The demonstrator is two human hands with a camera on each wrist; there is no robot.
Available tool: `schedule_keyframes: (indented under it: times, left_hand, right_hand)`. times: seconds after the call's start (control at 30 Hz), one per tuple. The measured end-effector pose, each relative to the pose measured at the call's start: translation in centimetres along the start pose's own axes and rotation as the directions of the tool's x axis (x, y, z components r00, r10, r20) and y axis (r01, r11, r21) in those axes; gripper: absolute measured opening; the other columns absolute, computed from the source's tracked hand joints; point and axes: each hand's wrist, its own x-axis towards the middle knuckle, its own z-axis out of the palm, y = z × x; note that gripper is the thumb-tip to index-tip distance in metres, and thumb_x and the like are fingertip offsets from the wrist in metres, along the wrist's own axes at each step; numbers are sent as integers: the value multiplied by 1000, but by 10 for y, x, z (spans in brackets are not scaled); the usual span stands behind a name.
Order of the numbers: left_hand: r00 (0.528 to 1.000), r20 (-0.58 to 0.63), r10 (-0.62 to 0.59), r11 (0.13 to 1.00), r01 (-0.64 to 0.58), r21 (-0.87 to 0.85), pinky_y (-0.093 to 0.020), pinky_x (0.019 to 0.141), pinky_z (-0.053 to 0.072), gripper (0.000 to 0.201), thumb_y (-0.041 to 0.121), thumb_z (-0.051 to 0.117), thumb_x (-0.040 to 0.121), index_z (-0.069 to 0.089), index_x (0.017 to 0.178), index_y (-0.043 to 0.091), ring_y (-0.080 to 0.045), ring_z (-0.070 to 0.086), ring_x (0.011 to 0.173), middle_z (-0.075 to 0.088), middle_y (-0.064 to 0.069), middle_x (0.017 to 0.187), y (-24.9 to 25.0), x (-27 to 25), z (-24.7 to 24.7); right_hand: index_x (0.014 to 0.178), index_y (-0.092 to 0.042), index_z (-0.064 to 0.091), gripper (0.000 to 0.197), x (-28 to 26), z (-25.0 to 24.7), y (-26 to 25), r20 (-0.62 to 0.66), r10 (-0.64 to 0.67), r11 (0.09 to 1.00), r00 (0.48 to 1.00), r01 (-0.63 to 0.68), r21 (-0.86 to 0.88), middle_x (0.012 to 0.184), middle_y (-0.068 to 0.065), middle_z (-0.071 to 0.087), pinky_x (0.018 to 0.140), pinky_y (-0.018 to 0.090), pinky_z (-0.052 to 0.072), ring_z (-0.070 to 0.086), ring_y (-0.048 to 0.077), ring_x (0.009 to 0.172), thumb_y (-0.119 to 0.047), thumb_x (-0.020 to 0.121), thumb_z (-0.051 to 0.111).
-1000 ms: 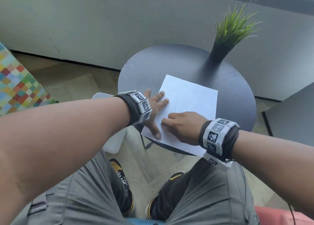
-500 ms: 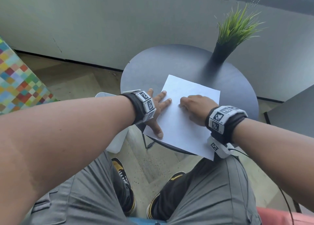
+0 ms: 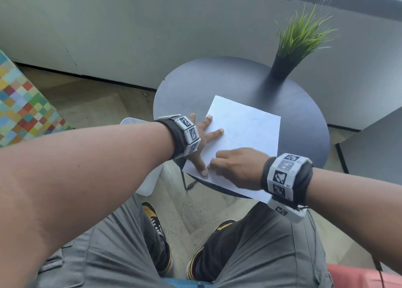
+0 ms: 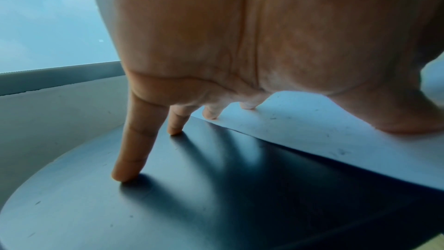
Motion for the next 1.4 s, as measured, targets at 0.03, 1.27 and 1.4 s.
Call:
schedule_keyframes:
  times: [0.03,1.27,1.4]
  left_hand:
    - [1000,7,0,1000,0,-3,-68,112,23,139,91,67,51,-22,150,51,-51,-5,148,-27,2,164,0,0,-1]
    - [995,-72,68,998,-66,21,-66,117,13,144,92,64,53,-12,158,29,-26,-8,153,-19,0,166,-1,-3,7]
    - [996,-49,75,997,-75,18,-67,117,12,143,90,66,54,-13,157,31,-27,-10,153,-21,0,166,-3,-2,7]
  right_hand:
    - [120,-21,52,25,-1,-2,6,-10,41,999,999,-41,-10,100,1,54,66,36,47,56,24,84,-26,98,42]
    - [111,-19,47,16,0,-5,8,-12,35,998,999,-36,-57,93,3,51,61,36,34,46,26,76,-27,99,40]
    - [111,-32,38,12,7,-11,43,-91,256,964,963,-261,-49,92,-5,47,69,37,45,59,30,89,-35,100,35]
